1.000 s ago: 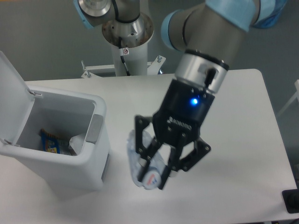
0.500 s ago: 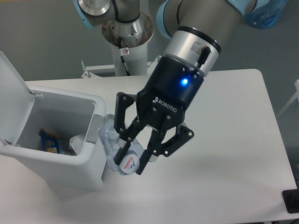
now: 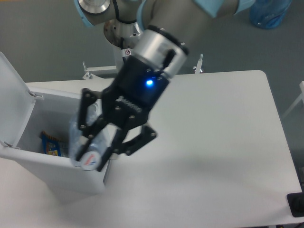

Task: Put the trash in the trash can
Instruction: 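Lift the water bottle and carry it into the trash can opening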

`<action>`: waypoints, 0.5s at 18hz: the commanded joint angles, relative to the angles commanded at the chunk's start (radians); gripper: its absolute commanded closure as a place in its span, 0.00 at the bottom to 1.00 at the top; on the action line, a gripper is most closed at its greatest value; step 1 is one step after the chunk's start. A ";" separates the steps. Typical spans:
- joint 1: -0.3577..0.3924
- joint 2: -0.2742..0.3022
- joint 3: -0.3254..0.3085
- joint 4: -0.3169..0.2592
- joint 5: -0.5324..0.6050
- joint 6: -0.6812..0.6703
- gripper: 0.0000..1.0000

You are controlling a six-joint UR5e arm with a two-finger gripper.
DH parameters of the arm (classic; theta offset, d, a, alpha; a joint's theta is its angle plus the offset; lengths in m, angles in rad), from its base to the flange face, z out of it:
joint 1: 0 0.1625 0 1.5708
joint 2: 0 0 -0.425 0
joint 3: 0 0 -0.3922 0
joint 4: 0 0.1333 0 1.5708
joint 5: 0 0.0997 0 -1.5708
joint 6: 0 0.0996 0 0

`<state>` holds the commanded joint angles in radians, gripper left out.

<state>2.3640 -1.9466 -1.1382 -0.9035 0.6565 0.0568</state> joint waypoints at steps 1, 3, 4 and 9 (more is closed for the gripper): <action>-0.008 -0.003 -0.005 0.000 0.000 0.002 0.89; -0.028 -0.006 -0.029 0.027 0.003 0.020 0.89; -0.038 -0.006 -0.049 0.046 0.006 0.043 0.89; -0.061 0.026 -0.144 0.061 0.006 0.211 0.84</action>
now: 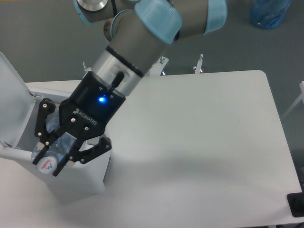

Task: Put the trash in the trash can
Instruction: 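Lift the water bottle and carry it into the trash can opening, then open the gripper to release the bottle into the trash can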

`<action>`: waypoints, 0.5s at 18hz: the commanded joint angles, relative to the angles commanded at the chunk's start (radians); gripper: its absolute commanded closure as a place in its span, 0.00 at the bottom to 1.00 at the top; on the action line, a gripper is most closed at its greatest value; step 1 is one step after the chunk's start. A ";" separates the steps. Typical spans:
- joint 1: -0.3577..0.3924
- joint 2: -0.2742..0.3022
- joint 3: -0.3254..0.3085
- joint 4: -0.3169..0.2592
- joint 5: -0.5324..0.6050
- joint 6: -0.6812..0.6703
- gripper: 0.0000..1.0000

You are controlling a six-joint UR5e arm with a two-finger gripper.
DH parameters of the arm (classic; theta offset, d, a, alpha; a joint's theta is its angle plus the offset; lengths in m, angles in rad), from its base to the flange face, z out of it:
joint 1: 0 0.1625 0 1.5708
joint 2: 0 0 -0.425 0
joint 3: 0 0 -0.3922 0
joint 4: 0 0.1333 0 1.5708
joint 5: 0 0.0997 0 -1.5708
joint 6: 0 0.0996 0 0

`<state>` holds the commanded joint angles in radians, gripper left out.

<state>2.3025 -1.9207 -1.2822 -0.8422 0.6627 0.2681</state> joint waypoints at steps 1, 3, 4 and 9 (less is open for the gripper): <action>0.000 0.015 -0.025 0.002 0.000 0.041 0.79; 0.000 0.038 -0.069 0.003 0.000 0.133 0.57; 0.000 0.049 -0.086 0.003 0.000 0.158 0.40; 0.008 0.054 -0.094 0.003 0.000 0.171 0.10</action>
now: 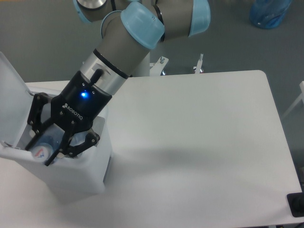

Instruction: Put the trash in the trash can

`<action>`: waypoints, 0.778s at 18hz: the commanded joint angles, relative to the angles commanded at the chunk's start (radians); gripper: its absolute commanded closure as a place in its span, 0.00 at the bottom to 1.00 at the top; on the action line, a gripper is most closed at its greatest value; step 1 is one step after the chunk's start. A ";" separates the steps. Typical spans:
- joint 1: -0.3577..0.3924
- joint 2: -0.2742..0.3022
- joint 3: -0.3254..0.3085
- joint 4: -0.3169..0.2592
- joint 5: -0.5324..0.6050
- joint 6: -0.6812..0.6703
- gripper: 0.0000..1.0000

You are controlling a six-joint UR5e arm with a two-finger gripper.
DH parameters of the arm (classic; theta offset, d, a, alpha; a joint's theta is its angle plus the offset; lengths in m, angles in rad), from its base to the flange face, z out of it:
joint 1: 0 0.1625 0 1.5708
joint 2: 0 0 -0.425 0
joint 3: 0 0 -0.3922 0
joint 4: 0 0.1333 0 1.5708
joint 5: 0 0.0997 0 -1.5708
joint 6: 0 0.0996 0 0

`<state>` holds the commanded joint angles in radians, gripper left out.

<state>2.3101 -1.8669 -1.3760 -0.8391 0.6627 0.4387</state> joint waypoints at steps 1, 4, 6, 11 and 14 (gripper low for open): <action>0.003 -0.002 0.000 0.000 0.000 0.000 0.08; 0.017 0.000 0.002 0.000 0.000 0.000 0.05; 0.035 0.000 0.008 0.000 0.000 0.002 0.01; 0.101 -0.002 0.015 0.000 0.005 0.055 0.00; 0.149 -0.017 0.032 -0.003 0.017 0.093 0.00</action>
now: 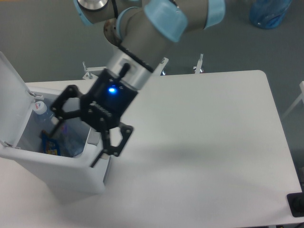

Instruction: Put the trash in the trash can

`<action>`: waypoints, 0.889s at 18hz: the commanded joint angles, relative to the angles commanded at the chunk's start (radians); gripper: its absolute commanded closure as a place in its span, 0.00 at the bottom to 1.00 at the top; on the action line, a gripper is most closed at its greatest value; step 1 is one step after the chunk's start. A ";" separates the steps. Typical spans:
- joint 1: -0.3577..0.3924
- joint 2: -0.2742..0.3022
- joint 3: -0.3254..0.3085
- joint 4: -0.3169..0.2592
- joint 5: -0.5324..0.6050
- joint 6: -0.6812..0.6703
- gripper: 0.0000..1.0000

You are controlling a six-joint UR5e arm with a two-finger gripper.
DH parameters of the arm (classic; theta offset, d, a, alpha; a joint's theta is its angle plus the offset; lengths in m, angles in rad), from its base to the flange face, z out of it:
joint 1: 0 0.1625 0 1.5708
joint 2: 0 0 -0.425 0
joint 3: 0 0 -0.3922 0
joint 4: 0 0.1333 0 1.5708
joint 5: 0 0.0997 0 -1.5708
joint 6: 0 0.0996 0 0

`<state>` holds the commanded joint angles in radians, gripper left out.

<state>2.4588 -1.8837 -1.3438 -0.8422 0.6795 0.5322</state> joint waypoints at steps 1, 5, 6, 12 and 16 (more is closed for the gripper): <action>0.020 -0.008 0.000 -0.002 0.032 0.023 0.00; 0.035 -0.038 0.006 -0.008 0.274 0.133 0.00; 0.049 -0.049 0.000 -0.008 0.329 0.156 0.00; 0.085 -0.130 -0.005 -0.011 0.583 0.285 0.00; 0.100 -0.127 -0.024 -0.041 0.627 0.388 0.00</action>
<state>2.5586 -2.0110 -1.3682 -0.8834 1.3069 0.9198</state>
